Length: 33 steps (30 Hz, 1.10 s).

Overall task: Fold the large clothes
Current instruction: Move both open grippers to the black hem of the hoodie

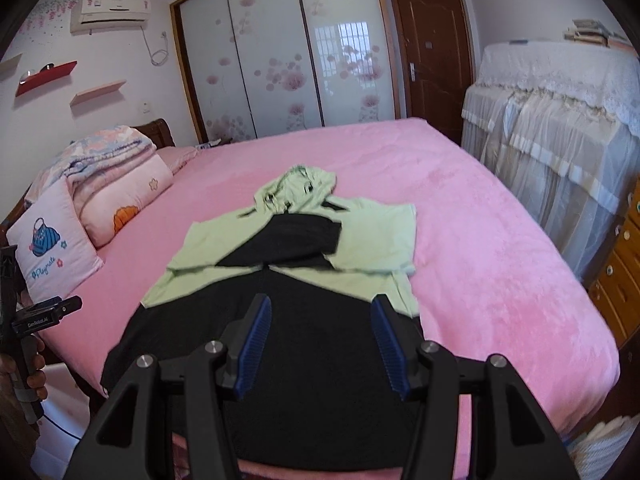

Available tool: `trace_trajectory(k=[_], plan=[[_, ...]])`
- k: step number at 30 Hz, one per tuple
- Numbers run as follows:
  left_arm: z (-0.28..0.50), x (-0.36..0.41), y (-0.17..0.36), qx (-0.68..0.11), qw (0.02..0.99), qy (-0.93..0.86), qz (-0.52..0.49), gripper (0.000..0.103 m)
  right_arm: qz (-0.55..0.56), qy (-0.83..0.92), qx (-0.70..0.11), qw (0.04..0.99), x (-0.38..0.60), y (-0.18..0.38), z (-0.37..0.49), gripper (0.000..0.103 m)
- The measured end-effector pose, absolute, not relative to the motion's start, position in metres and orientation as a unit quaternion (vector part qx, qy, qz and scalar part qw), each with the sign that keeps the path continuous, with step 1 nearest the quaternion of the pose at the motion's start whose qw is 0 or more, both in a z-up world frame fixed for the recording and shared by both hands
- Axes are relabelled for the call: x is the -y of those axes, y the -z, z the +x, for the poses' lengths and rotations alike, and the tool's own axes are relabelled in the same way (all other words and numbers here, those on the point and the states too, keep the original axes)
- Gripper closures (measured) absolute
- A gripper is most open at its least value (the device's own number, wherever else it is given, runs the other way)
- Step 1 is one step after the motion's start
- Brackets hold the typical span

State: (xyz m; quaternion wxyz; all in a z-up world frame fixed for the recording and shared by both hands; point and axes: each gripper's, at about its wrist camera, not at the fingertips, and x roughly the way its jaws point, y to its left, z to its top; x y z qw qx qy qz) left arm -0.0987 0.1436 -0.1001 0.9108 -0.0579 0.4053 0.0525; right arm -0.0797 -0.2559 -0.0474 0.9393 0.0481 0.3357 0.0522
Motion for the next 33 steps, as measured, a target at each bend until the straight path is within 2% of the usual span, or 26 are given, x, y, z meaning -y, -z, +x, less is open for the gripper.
trace_trajectory(k=[10, 15, 22, 33], plan=[[-0.092, -0.157, 0.183, -0.494, 0.865, -0.050, -0.075, 0.007, 0.040, -0.012, -0.426, 0.904, 0.280, 0.143, -0.083, 0.051], [-0.089, -0.157, 0.213, -0.530, 0.844, -0.047, -0.064, 0.007, 0.057, 0.002, -0.460, 0.886, 0.297, 0.165, -0.083, 0.051], [-0.094, -0.173, 0.246, -0.566, 0.818, -0.023, -0.099, 0.007, 0.059, 0.016, -0.500, 0.864, 0.320, 0.193, -0.086, 0.051], [-0.110, -0.209, 0.270, -0.541, 0.814, 0.029, -0.210, 0.007, 0.132, -0.002, -0.539, 0.832, 0.353, 0.229, -0.091, 0.051]])
